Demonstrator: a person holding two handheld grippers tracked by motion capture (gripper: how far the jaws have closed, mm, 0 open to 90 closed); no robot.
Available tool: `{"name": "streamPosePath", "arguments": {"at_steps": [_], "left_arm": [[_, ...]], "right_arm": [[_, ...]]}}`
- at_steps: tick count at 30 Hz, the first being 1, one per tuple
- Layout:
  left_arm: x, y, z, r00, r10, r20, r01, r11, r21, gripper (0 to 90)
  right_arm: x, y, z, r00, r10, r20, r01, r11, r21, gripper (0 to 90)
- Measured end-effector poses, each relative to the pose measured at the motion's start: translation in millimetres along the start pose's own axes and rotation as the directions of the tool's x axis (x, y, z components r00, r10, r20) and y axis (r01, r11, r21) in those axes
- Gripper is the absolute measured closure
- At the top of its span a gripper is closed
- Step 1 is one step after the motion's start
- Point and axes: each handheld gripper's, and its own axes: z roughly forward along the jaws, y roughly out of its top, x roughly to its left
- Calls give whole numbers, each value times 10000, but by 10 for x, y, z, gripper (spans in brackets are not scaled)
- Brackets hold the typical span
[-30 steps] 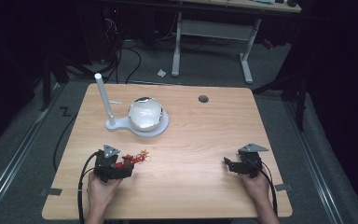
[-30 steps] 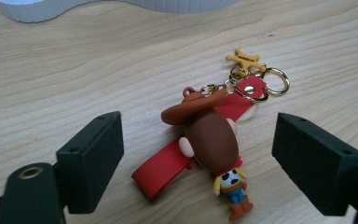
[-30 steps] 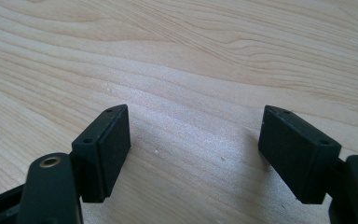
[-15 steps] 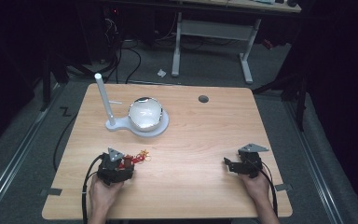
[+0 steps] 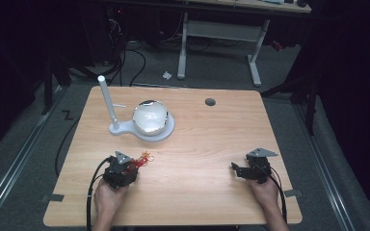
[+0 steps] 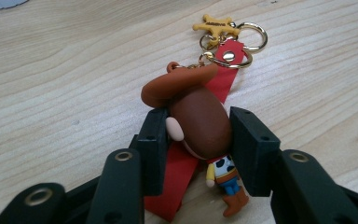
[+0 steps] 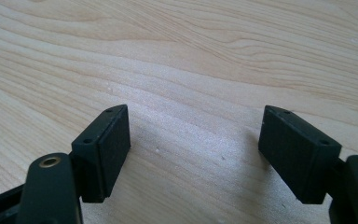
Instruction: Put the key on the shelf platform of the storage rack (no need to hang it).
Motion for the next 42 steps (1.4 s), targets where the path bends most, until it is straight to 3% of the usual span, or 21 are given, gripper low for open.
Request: {"name": "streamPosePath", "arguments": {"at_steps": [12, 17, 20, 24, 29, 35, 38, 42], "left_arm": [[50, -53, -23, 9977, -598, 318, 610, 9974, -382, 610], [104, -26, -97, 9928, -1049, 574, 1098, 9898, -905, 611], [111, -6, -170, 9923, -1139, 487, 1187, 9865, -1124, 613], [161, 20, -269, 9853, -1571, 663, 1655, 9748, -1494, 614], [175, 99, -428, 9849, -1542, 782, 1673, 9640, -2065, 615], [231, 148, -563, 9824, -1686, 806, 1831, 9550, -2332, 615], [263, 189, -690, 9803, -1796, 818, 1954, 9416, -2743, 615], [287, 222, -794, 9790, -1854, 845, 2024, 9335, -2960, 615]], "right_arm": [[2, 0, 0, 10000, -6, -14, 6, 10000, 4, 249], [1, 0, -1, 10000, -8, -16, 8, 10000, 4, 249], [2, 0, 0, 10000, -10, -17, 10, 10000, 2, 249], [2, -1, -1, 10000, -12, -18, 12, 10000, 4, 249], [2, -1, -1, 10000, -26, -27, 26, 10000, -1, 249], [2, -1, -1, 10000, -17, -28, 17, 10000, 5, 249], [2, 0, -1, 10000, -29, -33, 29, 10000, 6, 249], [2, -1, -1, 10000, -31, -33, 31, 10000, 5, 249]]}}
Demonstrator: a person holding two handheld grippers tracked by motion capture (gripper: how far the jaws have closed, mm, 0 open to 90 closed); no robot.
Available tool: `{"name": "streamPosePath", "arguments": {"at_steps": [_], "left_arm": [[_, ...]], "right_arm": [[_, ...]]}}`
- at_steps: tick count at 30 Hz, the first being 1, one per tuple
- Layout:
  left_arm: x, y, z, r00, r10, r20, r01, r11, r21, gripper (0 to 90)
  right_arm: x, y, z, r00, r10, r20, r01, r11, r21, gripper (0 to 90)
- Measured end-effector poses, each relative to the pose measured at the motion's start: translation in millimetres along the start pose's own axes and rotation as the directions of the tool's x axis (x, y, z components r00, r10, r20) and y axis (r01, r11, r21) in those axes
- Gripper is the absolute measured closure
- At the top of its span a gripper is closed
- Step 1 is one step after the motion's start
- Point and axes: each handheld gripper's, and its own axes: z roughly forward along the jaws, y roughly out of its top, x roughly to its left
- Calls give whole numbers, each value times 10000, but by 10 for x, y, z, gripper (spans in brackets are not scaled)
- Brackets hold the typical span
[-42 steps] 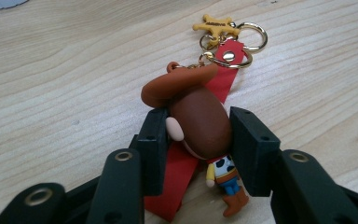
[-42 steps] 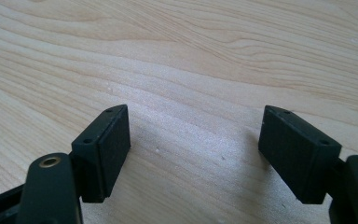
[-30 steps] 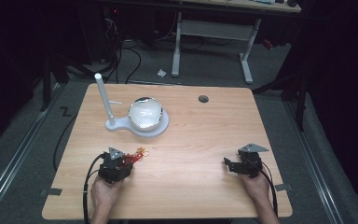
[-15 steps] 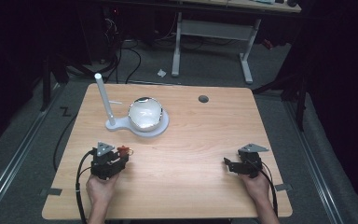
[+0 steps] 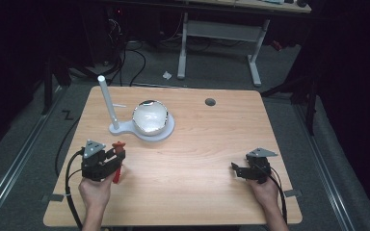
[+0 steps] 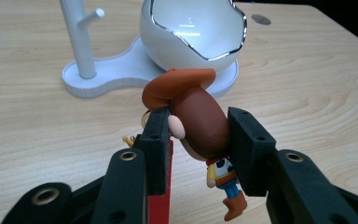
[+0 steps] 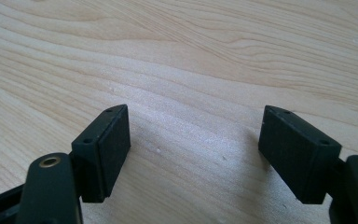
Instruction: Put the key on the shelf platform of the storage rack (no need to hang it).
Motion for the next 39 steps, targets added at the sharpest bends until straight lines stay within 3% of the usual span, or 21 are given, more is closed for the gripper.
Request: {"name": "streamPosePath", "arguments": {"at_steps": [7, 16, 26, 39], "left_arm": [[7, 99, -95, 10000, 30, -7, -31, 9988, -491, 615], [30, 241, -134, 9994, 277, 194, -267, 9985, -488, 615], [-14, 583, -205, 9957, 630, 685, -592, 9966, -565, 614], [-116, 1007, -146, 9901, 843, 1122, -788, 9955, -519, 614]], "right_arm": [[0, 0, 0, 10000, -6, 3, 6, 10000, 1, 249], [0, 0, 0, 10000, -4, 4, 4, 10000, 2, 249], [0, 0, 0, 10000, -15, 2, 15, 10000, 1, 249], [1, -1, -3, 10000, 9, -6, -9, 10000, 12, 249]]}}
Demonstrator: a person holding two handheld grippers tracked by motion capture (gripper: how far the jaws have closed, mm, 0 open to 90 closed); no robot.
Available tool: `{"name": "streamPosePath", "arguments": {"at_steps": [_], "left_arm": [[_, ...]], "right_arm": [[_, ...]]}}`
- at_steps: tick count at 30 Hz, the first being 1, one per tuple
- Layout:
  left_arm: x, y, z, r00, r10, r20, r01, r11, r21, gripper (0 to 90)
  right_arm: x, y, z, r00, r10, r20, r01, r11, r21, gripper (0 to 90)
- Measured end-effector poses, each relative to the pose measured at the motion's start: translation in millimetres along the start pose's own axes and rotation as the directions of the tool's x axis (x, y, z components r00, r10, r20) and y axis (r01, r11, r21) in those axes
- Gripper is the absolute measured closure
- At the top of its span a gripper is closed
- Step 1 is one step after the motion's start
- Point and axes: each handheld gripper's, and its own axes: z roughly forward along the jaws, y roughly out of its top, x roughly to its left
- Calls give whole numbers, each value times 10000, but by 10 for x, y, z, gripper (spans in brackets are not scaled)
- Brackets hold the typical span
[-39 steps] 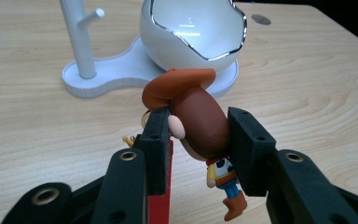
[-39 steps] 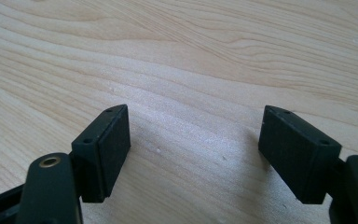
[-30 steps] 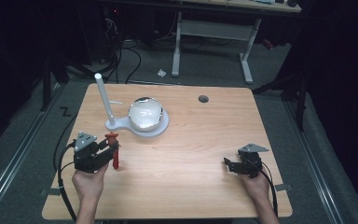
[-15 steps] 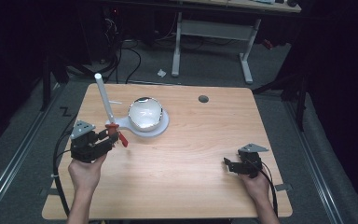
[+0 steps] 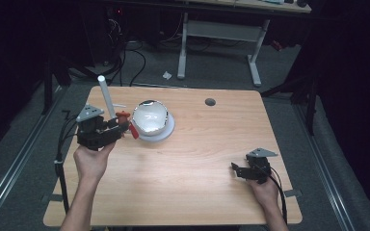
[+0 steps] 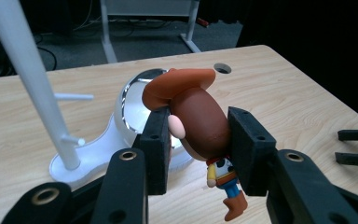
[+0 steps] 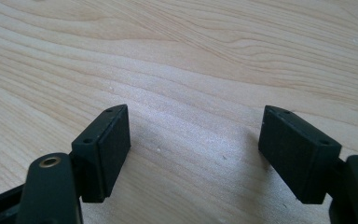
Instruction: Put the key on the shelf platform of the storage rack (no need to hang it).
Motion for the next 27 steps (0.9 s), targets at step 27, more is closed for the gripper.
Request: {"name": "streamPosePath", "arguments": {"at_steps": [27], "left_arm": [[13, 486, 675, 9990, 422, 124, -427, 9978, 500, 612]], "right_arm": [[1, -1, -2, 10000, -1, -10, 1, 10000, 6, 248]]}}
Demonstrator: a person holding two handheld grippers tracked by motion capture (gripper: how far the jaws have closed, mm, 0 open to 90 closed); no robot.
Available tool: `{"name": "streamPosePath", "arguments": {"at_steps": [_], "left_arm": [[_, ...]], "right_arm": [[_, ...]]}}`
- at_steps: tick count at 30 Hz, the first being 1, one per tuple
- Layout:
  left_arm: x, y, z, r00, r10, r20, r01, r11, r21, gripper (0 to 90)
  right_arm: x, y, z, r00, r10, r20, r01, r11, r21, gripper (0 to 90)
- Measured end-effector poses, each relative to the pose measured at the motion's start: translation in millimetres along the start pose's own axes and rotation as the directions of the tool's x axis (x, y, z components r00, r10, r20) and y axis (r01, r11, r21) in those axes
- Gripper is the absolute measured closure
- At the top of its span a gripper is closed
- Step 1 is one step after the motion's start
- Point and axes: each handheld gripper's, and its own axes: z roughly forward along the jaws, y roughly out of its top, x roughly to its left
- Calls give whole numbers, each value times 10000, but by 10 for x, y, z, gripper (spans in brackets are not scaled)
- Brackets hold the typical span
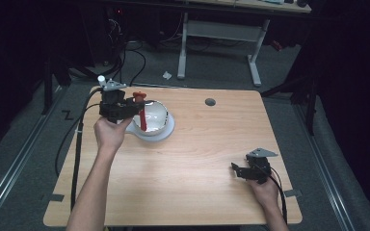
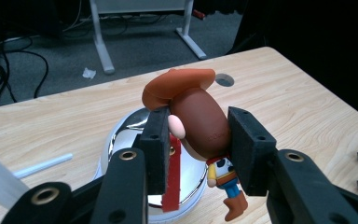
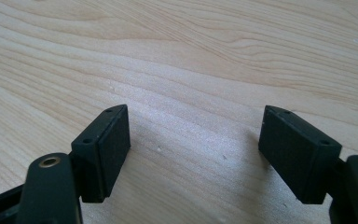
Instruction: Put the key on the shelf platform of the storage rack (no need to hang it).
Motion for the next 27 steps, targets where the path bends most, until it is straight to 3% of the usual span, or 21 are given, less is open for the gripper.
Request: {"name": "streamPosePath", "arguments": {"at_steps": [8, 27], "left_arm": [[38, -24, 164, 9998, 34, -208, -29, 9998, 220, 611], [-40, -190, 575, 9994, 311, -144, -295, 9948, 975, 610]], "right_arm": [[0, 0, 0, 10000, -4, 1, 4, 10000, 0, 248], [0, 0, 0, 10000, -3, -1, 3, 10000, -1, 248]]}}
